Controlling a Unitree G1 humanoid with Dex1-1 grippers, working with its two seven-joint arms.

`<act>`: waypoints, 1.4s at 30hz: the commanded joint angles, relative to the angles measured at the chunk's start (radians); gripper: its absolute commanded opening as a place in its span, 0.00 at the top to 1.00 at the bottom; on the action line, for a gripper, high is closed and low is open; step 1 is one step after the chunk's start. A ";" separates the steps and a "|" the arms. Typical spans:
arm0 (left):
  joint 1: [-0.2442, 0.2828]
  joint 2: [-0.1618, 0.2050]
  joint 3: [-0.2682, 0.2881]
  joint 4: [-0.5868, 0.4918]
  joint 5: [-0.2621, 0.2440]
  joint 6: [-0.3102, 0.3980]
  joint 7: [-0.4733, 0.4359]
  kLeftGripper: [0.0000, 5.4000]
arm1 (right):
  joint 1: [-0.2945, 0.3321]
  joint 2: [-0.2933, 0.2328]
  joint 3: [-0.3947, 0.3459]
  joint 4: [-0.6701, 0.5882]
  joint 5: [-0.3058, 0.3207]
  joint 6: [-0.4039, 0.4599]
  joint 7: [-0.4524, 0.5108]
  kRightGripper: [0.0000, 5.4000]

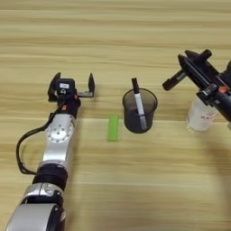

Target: Move the objects on the table

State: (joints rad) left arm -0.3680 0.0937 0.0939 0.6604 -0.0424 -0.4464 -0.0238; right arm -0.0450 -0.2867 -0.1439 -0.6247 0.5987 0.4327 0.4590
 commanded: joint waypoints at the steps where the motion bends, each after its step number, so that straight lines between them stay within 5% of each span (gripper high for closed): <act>1: -0.008 0.001 -0.003 0.003 0.013 0.008 0.004 0.00 | 0.095 -0.064 -0.024 -0.063 0.051 0.082 -0.008 0.84; 8: -0.009 0.000 -0.004 0.004 0.014 0.007 0.005 0.00 | 0.171 -0.139 -0.009 -0.023 0.124 0.228 0.005 0.84; 13: -0.002 0.001 -0.003 -0.007 0.013 0.010 0.004 0.00 | 0.061 -0.137 0.159 0.327 -0.029 0.262 0.016 0.84; 21: -0.001 0.003 -0.001 -0.008 0.012 0.010 0.001 0.00 | -0.052 -0.096 0.244 0.614 -0.167 0.173 0.022 0.84; 32: -0.004 0.004 0.001 -0.003 0.012 0.008 -0.001 0.00 | -0.052 -0.048 0.233 0.639 -0.213 0.109 0.022 0.83; 42: -0.006 0.004 0.001 0.003 0.012 0.006 -0.002 0.00 | 0.003 -0.033 0.238 0.501 -0.204 0.119 0.043 0.47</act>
State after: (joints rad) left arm -0.3678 0.0945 0.0958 0.6597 -0.0376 -0.4451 -0.0245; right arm -0.0530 -0.3198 0.0895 -0.0972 0.3944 0.5387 0.4966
